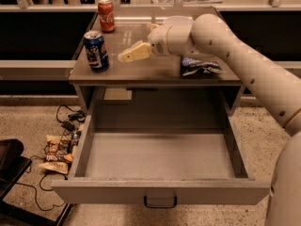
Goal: Place pepsi can into top drawer
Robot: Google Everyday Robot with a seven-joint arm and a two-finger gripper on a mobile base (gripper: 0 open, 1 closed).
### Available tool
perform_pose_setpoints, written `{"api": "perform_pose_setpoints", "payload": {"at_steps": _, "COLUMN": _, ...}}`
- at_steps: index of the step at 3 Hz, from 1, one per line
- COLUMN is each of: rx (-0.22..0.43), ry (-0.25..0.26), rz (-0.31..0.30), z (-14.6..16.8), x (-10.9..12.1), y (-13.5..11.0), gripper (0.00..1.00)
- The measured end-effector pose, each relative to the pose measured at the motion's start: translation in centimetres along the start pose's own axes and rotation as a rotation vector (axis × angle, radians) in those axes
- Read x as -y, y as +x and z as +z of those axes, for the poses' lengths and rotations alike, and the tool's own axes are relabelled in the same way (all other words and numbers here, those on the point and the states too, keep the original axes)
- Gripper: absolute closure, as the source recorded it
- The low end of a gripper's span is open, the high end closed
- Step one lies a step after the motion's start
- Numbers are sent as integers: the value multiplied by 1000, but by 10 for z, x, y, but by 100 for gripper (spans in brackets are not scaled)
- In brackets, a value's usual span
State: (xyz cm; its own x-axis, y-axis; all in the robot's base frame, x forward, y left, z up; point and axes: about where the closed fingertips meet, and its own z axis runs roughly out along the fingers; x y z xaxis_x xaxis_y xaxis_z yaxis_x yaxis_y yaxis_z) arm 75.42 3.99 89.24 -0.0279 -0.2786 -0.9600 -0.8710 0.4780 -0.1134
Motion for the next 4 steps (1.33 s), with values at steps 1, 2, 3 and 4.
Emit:
{"api": "perform_pose_setpoints", "payload": {"at_steps": 1, "rx": -2, "ry": -6, "rz": 16, "z": 23, "x": -11, "y": -8, "gripper": 0}}
{"api": "perform_pose_setpoints", "payload": {"at_steps": 2, "rx": -14, "ry": -35, "rz": 44, "z": 50, "x": -34, "y": -14, "gripper": 0}}
{"api": "perform_pose_setpoints", "payload": {"at_steps": 3, "rx": -14, "ry": -57, "rz": 81, "z": 69, "x": -51, "y": -16, "gripper": 0}}
{"api": "perform_pose_setpoints", "payload": {"at_steps": 4, "rx": 15, "ry": -79, "rz": 99, "z": 82, "x": -62, "y": -23, "gripper": 0}}
